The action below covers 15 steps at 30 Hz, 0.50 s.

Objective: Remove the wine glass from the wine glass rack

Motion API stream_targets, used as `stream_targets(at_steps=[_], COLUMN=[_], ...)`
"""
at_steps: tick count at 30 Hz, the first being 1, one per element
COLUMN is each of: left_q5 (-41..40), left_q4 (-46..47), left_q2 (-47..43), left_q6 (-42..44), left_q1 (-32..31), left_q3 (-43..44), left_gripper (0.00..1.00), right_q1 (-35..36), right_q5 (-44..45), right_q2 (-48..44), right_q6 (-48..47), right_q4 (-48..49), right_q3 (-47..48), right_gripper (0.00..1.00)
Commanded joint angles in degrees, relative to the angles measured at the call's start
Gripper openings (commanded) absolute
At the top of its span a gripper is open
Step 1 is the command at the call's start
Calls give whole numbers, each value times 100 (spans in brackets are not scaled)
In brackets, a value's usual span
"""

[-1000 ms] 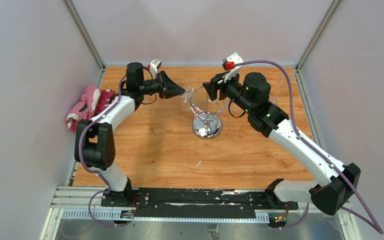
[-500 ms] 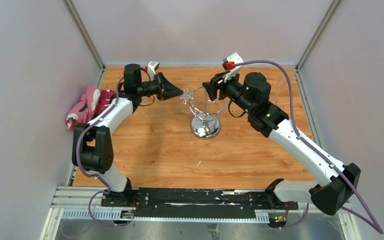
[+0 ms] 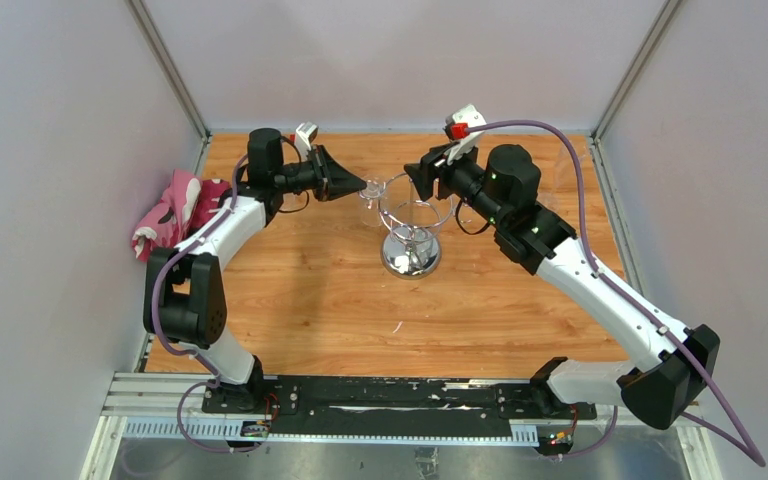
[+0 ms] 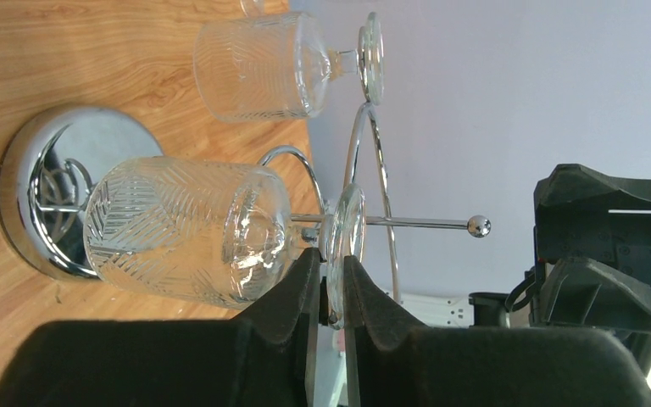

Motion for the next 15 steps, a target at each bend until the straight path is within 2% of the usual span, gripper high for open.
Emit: stream_targets(at_steps=[1,15], left_q5=[260,330], left_q4=[431,459], left_q2=[-231,-696], left_q6=[-148,-209], left_q1=[36,331], left_q3=[260,130], left_gripper=[0,0], right_q1=[84,82], right_q5=[-41,-44], right_q2=[19,50], right_q6=[69,69], right_q4=[164,173], right_q3=[-76,-84], right_gripper=[64,64])
